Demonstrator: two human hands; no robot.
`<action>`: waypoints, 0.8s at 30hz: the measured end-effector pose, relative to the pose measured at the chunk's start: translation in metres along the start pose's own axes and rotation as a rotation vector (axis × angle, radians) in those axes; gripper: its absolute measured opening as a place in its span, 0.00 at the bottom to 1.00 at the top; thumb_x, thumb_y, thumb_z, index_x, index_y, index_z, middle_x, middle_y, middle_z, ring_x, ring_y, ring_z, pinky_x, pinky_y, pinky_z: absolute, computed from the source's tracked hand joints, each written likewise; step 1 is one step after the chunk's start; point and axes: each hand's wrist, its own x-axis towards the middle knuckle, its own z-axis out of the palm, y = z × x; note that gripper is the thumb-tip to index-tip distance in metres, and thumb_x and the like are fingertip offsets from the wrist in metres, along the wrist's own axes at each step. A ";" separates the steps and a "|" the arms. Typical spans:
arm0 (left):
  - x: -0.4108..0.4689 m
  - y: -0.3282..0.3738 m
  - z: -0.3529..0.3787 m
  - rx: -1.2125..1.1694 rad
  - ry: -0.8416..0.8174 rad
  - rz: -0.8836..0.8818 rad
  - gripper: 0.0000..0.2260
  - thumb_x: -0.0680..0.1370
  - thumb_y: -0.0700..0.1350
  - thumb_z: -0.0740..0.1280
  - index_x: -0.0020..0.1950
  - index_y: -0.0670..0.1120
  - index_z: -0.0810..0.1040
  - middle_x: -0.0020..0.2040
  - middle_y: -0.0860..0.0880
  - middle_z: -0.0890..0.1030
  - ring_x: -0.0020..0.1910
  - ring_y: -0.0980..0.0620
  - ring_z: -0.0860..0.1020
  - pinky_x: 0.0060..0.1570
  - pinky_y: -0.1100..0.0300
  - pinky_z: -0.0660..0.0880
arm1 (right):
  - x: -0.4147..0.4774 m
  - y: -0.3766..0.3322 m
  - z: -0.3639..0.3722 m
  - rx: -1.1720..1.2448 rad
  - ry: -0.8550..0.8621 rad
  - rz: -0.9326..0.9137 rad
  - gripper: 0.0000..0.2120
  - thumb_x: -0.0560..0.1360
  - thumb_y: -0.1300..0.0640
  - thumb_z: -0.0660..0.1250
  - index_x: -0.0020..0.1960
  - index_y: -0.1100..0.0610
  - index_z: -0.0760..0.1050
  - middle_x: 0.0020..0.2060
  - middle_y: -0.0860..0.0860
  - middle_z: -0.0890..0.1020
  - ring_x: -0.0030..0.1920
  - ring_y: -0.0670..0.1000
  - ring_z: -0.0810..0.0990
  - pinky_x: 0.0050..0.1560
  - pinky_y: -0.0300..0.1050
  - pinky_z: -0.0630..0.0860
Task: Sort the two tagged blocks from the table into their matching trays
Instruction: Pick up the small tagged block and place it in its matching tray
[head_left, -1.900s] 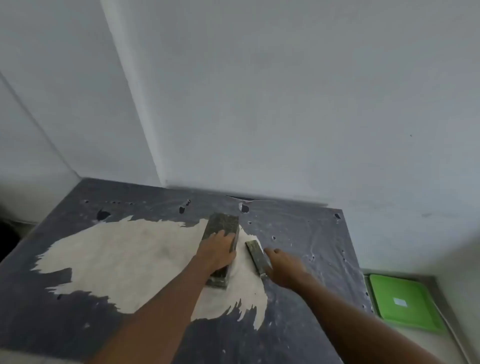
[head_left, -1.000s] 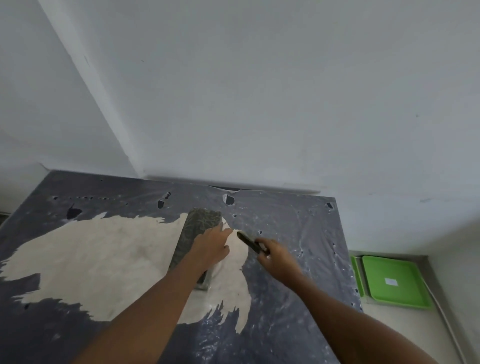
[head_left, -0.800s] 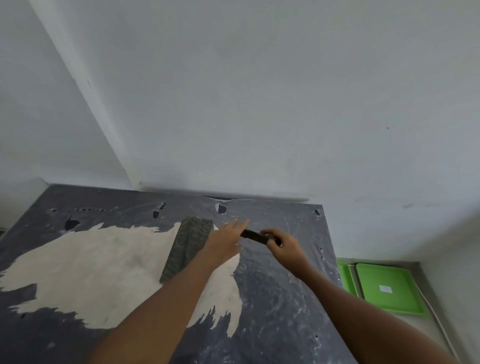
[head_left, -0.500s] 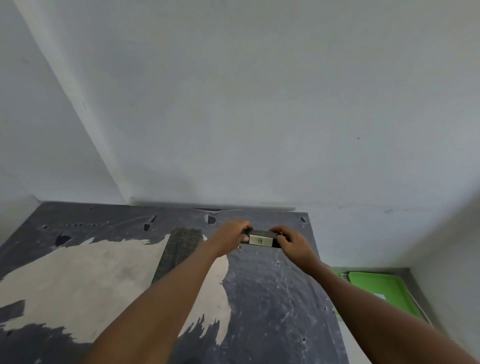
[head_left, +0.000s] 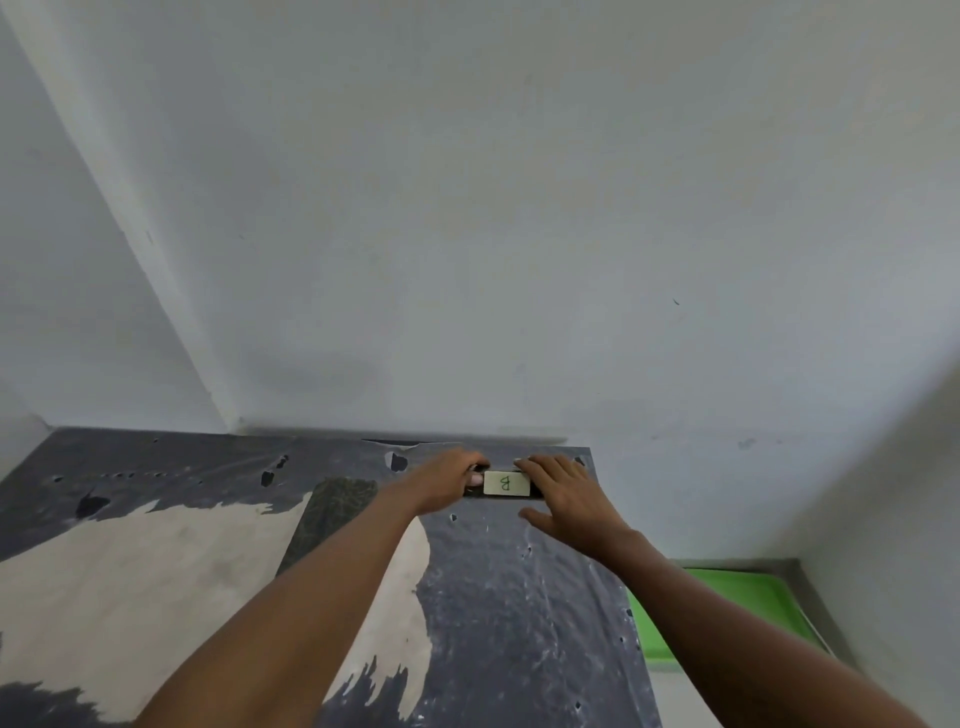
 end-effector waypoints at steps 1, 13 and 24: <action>0.001 0.000 0.000 -0.005 -0.003 0.005 0.14 0.84 0.43 0.60 0.69 0.43 0.75 0.64 0.42 0.78 0.60 0.45 0.77 0.63 0.48 0.75 | 0.000 0.001 0.000 0.000 0.007 -0.003 0.30 0.75 0.46 0.69 0.73 0.54 0.64 0.65 0.52 0.75 0.63 0.54 0.73 0.63 0.50 0.72; 0.003 0.039 0.029 -1.184 0.371 -0.212 0.29 0.79 0.45 0.71 0.75 0.50 0.58 0.58 0.45 0.82 0.52 0.46 0.85 0.48 0.52 0.85 | 0.012 -0.029 -0.008 0.264 0.284 0.356 0.18 0.73 0.49 0.71 0.60 0.53 0.72 0.52 0.50 0.79 0.52 0.53 0.75 0.46 0.48 0.76; 0.003 0.056 -0.019 -0.918 0.279 -0.017 0.15 0.79 0.44 0.68 0.64 0.57 0.75 0.53 0.46 0.85 0.47 0.51 0.85 0.44 0.58 0.82 | 0.020 -0.021 -0.045 0.294 0.433 0.189 0.34 0.75 0.44 0.64 0.75 0.55 0.56 0.71 0.54 0.66 0.71 0.52 0.66 0.67 0.49 0.72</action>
